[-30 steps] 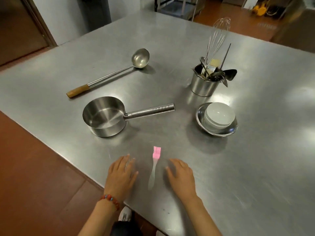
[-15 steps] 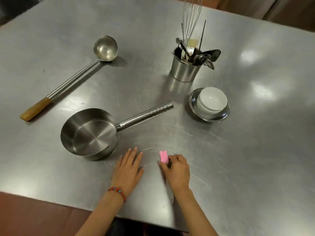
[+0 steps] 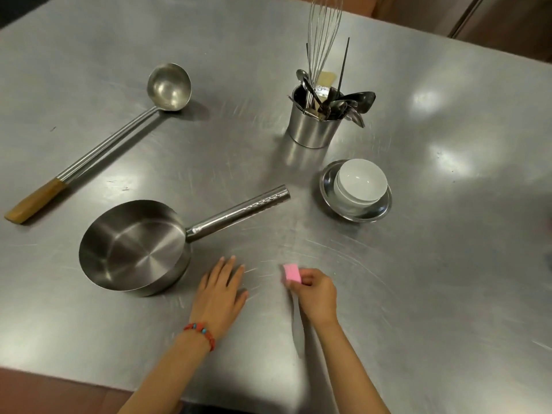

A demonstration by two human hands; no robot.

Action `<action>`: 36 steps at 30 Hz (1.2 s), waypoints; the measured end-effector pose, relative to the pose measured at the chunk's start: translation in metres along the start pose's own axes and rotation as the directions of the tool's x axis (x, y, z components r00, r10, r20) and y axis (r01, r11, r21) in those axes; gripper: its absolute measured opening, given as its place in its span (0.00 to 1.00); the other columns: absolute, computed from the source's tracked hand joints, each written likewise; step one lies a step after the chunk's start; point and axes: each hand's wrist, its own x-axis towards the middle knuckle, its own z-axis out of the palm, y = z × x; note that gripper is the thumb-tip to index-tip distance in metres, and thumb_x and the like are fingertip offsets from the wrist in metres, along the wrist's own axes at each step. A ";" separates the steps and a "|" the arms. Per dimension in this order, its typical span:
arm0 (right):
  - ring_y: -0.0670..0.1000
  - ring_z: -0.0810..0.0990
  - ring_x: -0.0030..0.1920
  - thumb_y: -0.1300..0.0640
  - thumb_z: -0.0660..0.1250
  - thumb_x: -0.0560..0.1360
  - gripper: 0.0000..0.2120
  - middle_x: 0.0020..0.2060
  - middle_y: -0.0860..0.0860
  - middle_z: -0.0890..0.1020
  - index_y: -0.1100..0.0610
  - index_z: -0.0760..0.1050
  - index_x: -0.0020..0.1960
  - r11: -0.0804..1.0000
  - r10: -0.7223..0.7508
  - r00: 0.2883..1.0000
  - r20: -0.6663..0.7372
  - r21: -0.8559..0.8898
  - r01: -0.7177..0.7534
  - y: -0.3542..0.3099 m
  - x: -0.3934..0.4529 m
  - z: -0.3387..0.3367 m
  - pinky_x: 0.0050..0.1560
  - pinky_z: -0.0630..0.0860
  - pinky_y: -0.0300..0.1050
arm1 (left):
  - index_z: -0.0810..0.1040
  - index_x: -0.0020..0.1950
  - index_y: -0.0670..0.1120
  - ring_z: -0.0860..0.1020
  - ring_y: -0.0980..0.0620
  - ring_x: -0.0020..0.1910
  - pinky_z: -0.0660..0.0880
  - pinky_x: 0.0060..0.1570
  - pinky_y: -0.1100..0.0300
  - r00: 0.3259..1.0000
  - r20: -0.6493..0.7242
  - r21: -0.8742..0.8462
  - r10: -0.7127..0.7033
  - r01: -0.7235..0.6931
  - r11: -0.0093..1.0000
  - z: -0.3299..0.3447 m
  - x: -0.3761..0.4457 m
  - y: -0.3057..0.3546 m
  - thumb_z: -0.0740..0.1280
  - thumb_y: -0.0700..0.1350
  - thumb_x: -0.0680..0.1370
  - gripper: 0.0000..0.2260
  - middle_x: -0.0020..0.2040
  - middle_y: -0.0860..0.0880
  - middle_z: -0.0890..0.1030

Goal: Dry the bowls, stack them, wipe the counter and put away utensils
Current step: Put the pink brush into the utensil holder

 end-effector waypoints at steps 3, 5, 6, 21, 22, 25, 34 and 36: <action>0.51 0.78 0.34 0.64 0.73 0.67 0.05 0.36 0.54 0.82 0.60 0.81 0.42 0.991 0.034 0.999 -0.035 0.132 -0.030 -0.015 0.022 -0.028 0.43 0.76 0.46 | 0.62 0.72 0.44 0.55 0.40 0.74 0.54 0.71 0.45 0.999 0.035 0.008 0.013 -0.013 1.000 0.004 0.021 0.018 0.61 0.48 0.78 0.24 0.75 0.41 0.59; 0.50 0.76 0.31 0.65 0.73 0.67 0.03 0.34 0.56 0.81 0.59 0.80 0.38 0.975 0.022 0.997 -0.072 0.221 -0.006 -0.030 0.039 -0.049 0.42 0.74 0.48 | 0.51 0.75 0.48 0.45 0.47 0.76 0.45 0.73 0.51 0.997 0.074 0.013 0.021 -0.022 1.000 0.010 0.040 0.031 0.53 0.52 0.80 0.24 0.77 0.47 0.48; 0.49 0.75 0.29 0.65 0.72 0.67 0.04 0.33 0.56 0.81 0.58 0.79 0.37 0.965 0.015 0.996 -0.086 0.262 0.008 -0.038 0.048 -0.059 0.40 0.74 0.46 | 0.49 0.75 0.49 0.43 0.48 0.75 0.43 0.73 0.52 0.996 0.090 0.009 0.022 -0.023 1.000 0.012 0.049 0.039 0.51 0.52 0.80 0.25 0.77 0.47 0.46; 0.42 0.76 0.24 0.64 0.71 0.69 0.03 0.27 0.49 0.79 0.59 0.78 0.38 0.833 -0.187 0.957 -0.222 0.481 0.274 -0.165 0.203 -0.136 0.32 0.77 0.34 | 0.81 0.55 0.44 0.78 0.42 0.57 0.75 0.53 0.44 0.998 0.062 0.115 0.007 -0.014 0.993 0.024 0.143 0.085 0.65 0.54 0.69 0.20 0.59 0.42 0.80; 0.41 0.76 0.23 0.65 0.71 0.69 0.05 0.25 0.47 0.79 0.58 0.78 0.37 0.822 -0.214 0.947 -0.240 0.479 0.307 -0.177 0.211 -0.138 0.31 0.77 0.33 | 0.82 0.52 0.44 0.80 0.42 0.54 0.77 0.49 0.44 0.998 0.064 0.121 0.004 -0.011 0.993 0.021 0.142 0.085 0.61 0.54 0.68 0.21 0.55 0.42 0.82; 0.43 0.78 0.26 0.66 0.70 0.68 0.07 0.27 0.47 0.80 0.56 0.77 0.35 0.757 -0.274 0.911 -0.309 0.515 0.403 -0.211 0.233 -0.144 0.33 0.78 0.36 | 0.82 0.53 0.43 0.80 0.41 0.53 0.77 0.48 0.42 0.998 0.064 0.119 0.006 -0.014 0.993 0.022 0.142 0.084 0.54 0.54 0.70 0.24 0.55 0.41 0.82; 0.55 0.79 0.39 0.66 0.70 0.68 0.04 0.39 0.59 0.80 0.62 0.76 0.42 0.638 -0.361 0.803 -0.475 0.502 0.584 -0.268 0.278 -0.140 0.40 0.82 0.47 | 0.80 0.56 0.44 0.79 0.41 0.56 0.76 0.51 0.42 0.993 0.109 0.098 -0.034 0.024 0.995 0.017 0.142 0.087 0.54 0.54 0.71 0.24 0.58 0.41 0.81; 0.53 0.79 0.38 0.65 0.71 0.68 0.05 0.37 0.56 0.79 0.60 0.75 0.41 0.656 -0.377 0.781 -0.498 0.452 0.605 -0.273 0.286 -0.134 0.40 0.82 0.47 | 0.80 0.56 0.45 0.79 0.42 0.56 0.76 0.51 0.43 0.991 0.121 0.107 -0.050 0.037 0.994 0.017 0.142 0.086 0.54 0.54 0.71 0.24 0.58 0.42 0.81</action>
